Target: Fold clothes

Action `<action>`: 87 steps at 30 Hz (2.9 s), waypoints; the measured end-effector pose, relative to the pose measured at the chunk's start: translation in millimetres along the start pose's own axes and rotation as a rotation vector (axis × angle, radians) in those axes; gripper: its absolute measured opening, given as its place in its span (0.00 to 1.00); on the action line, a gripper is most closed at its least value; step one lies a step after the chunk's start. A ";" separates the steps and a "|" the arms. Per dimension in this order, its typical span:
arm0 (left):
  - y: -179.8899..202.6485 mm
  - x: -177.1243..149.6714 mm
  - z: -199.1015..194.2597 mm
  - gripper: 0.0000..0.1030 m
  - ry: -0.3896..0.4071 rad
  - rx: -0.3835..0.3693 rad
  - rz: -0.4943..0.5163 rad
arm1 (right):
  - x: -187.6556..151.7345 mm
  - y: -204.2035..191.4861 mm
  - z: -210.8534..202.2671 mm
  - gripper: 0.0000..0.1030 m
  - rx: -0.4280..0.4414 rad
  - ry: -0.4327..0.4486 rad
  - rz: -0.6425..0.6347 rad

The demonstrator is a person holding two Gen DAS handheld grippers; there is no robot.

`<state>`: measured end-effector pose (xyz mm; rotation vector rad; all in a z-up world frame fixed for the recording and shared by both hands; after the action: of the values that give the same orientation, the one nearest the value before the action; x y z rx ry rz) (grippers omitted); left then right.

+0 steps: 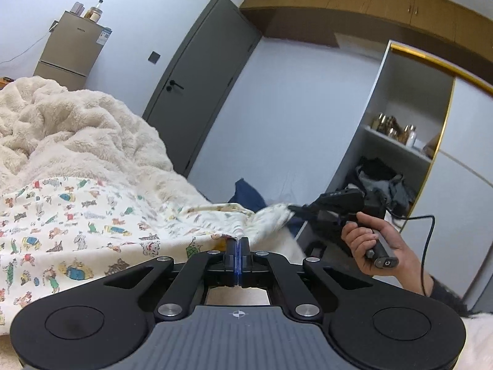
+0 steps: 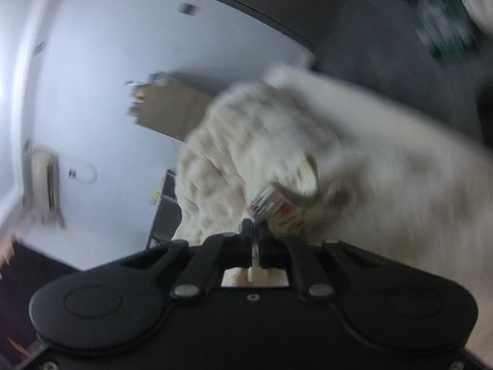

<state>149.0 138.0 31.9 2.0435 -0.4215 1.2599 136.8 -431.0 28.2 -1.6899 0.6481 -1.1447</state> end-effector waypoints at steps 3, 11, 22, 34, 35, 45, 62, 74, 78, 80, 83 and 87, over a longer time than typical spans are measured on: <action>7.0 -8.3 0.3 0.00 -0.037 0.005 0.047 | 2.4 -3.8 -18.7 0.02 -0.002 0.005 -0.059; 20.2 -33.0 5.2 0.00 -0.146 0.046 0.165 | -23.2 54.3 -83.7 0.40 -0.124 0.101 0.064; 6.1 -31.8 11.8 0.00 -0.151 0.018 0.078 | 32.5 73.7 53.0 0.47 -0.152 -0.232 -0.298; -25.4 -14.6 -28.1 0.35 -0.113 0.015 -0.015 | 21.0 68.4 27.5 0.42 -0.400 -0.036 -0.190; -46.6 -7.8 -47.2 0.40 -0.061 0.056 -0.085 | 18.8 57.5 20.9 0.45 -0.422 0.008 -0.206; -290.0 -64.2 -145.8 0.52 0.035 0.729 -0.841 | -54.8 -38.8 -10.5 0.64 -0.051 -0.188 -0.304; -372.1 13.9 -119.0 0.03 0.299 0.767 -0.897 | -84.5 -33.0 22.3 0.60 -0.049 -0.298 -0.288; -369.9 -17.3 -132.6 0.44 -0.012 1.018 -0.893 | -109.0 -10.8 -2.0 0.60 0.012 -0.339 -0.248; -342.6 -49.8 -138.8 0.52 -0.019 0.830 -0.946 | -118.8 -19.4 -11.3 0.60 0.050 -0.361 -0.241; -325.6 -76.0 -133.9 0.54 -0.010 0.704 -0.998 | -125.8 -19.8 -22.0 0.62 0.076 -0.365 -0.207; -315.7 -109.3 -110.1 0.56 -0.037 0.576 -1.068 | -131.7 -2.6 -48.3 0.64 0.096 -0.306 -0.096; -328.7 -121.9 -77.5 0.60 -0.005 0.582 -1.050 | -130.3 39.6 -69.5 0.66 0.079 -0.210 0.120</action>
<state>234.4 415.8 -178.9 2.1812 1.0221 0.7207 22.7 -369.1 -52.5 -1.6540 0.5572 -0.8837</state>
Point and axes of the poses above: each gripper's, at about its wrist camera, not at the fingertips, and z roughly the way its jaws point, y to its right, x to its top, the point moved 1 cm from there along z, roughly the way its jaws point, and after that the axes turned 15 degrees about x, right-handed, at the moved point
